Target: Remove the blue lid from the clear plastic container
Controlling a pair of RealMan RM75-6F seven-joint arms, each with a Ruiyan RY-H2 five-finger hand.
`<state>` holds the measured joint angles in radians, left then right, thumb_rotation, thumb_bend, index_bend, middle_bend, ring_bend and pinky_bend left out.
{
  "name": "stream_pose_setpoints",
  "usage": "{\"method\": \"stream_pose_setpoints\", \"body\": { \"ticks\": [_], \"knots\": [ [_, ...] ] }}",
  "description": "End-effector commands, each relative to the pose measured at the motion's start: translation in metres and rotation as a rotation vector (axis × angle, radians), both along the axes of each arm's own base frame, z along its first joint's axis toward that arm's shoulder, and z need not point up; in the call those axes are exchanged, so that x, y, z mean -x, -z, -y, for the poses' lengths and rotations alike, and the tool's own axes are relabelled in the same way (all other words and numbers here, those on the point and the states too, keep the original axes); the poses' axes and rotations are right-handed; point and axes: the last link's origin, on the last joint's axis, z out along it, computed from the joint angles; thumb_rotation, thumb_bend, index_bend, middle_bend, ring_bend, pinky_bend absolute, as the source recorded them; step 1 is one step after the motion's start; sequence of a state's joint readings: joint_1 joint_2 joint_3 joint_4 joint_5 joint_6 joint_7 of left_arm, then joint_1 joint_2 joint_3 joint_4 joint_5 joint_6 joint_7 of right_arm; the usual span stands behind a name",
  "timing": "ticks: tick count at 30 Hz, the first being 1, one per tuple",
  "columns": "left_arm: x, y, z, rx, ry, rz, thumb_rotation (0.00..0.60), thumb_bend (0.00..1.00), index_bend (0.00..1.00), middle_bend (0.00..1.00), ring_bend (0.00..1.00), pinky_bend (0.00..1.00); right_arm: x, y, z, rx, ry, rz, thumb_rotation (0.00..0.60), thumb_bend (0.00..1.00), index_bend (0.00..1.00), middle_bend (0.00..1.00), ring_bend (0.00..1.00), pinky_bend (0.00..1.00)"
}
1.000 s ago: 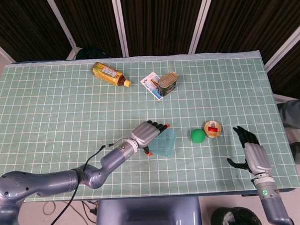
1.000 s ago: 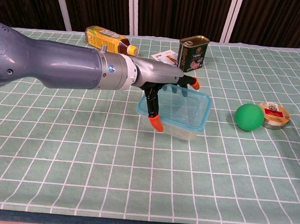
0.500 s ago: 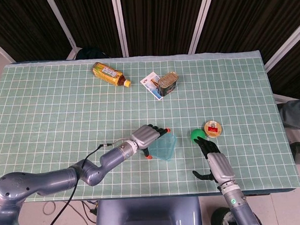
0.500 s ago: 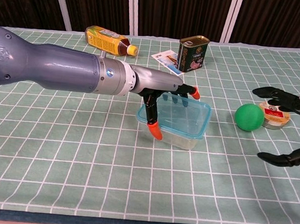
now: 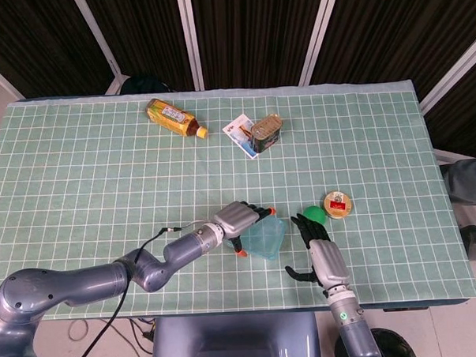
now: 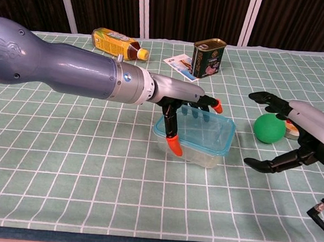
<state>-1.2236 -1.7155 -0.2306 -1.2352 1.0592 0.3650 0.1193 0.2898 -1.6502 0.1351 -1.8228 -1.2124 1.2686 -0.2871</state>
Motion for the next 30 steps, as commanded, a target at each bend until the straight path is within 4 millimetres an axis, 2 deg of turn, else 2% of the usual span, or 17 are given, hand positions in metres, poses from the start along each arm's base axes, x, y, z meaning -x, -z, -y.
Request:
{"method": "stream_pose_setpoints", "body": {
  "ticks": [1, 12, 30],
  "knots": [
    [-0.001, 0.0, 0.001, 0.004, -0.006, 0.003, 0.6, 0.0, 0.01, 0.15, 0.17, 0.33, -0.001, 0.002, 0.002, 0.004, 0.008, 0.001, 0.6, 0.32, 0.0, 0.0, 0.0, 0.0],
    [-0.004, 0.0, 0.001, 0.016, -0.058, 0.037, 0.6, 0.0, 0.01, 0.15, 0.17, 0.33, -0.002, 0.01, -0.003, -0.018, 0.031, -0.003, 0.6, 0.31, 0.0, 0.0, 0.0, 0.0],
    [-0.007, 0.0, 0.005, 0.029, -0.062, 0.035, 0.6, 0.0, 0.01, 0.15, 0.17, 0.33, -0.008, 0.02, 0.001, -0.007, 0.057, 0.008, 0.6, 0.31, 0.0, 0.0, 0.0, 0.0]
  ]
}}
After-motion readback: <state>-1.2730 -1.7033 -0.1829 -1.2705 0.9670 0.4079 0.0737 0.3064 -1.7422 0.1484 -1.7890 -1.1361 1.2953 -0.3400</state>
